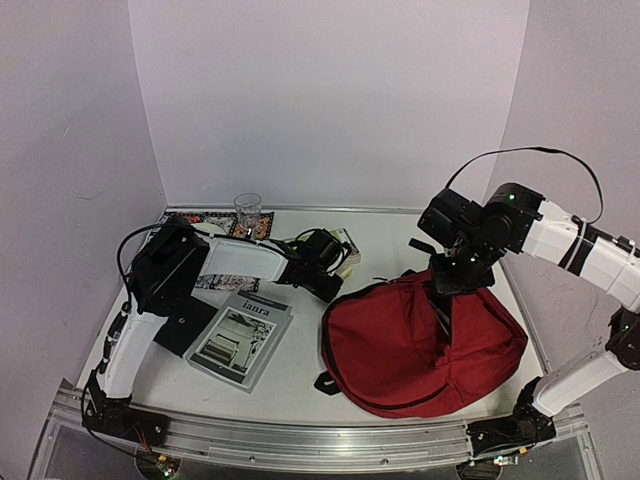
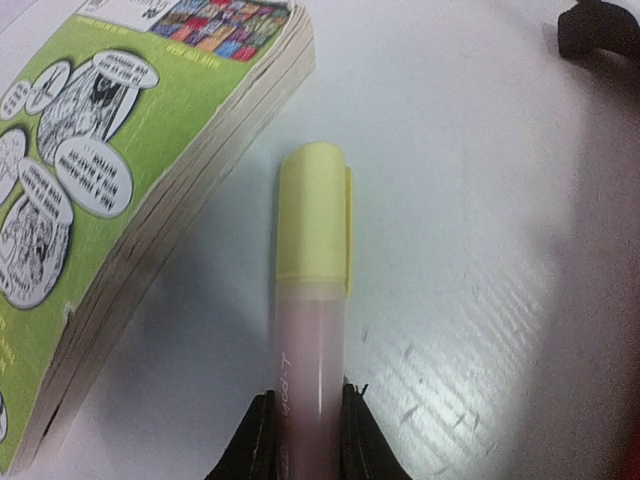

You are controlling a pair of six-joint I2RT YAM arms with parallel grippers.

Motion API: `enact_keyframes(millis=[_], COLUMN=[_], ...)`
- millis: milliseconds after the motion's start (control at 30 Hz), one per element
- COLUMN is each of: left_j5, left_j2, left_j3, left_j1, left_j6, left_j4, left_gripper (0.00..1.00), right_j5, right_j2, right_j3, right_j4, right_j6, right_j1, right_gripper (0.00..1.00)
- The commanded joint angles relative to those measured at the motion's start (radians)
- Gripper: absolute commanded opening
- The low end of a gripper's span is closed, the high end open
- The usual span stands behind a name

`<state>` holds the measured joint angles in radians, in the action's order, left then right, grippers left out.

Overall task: Pack the student bag
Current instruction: Pick up the pen at the center of the board, then place the pen in the lower front pocket of the bag.

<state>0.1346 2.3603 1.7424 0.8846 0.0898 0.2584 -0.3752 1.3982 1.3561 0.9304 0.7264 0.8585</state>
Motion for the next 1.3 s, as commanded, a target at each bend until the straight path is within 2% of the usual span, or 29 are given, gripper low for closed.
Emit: enact_keyframes(millis=[0,300,500,700,1033,1267], left_j5=[0.023,0.038,-0.017,-0.165,-0.367,-0.503], left_j2=[-0.111,-0.291,-0.436,-0.534,-0.663,-0.7], left_j3=[-0.079,-0.128,-0.196,-0.256,-0.39,-0.508], left_j1=[-0.001,-0.008,-0.018,-0.016,-0.015,0.002], left_j6=[0.064,0.201,0.36,0.488,0.594,0.702], left_j4=[0.1,0.105,0.107,0.099,0.019,-0.152], left_gripper=[0.01,0.0,0.0,0.0,0.0,0.0], right_j5=[0.008,0.094,0.119,0.109,0.108,0.111], right_j2=[0.019,0.064,0.096,0.148,0.233,0.266], right_j3=[0.051,0.105,0.124,0.166,0.221,0.241], right_j4=[-0.013,-0.113,-0.181,-0.231,-0.27,-0.297], right_j6=[-0.038,-0.143,-0.169,-0.171,-0.169,-0.169], right_j1=[-0.003,-0.003,-0.002,-0.002,-0.001,-0.002], right_gripper=[0.0,0.0,0.0,0.0,0.0,0.0])
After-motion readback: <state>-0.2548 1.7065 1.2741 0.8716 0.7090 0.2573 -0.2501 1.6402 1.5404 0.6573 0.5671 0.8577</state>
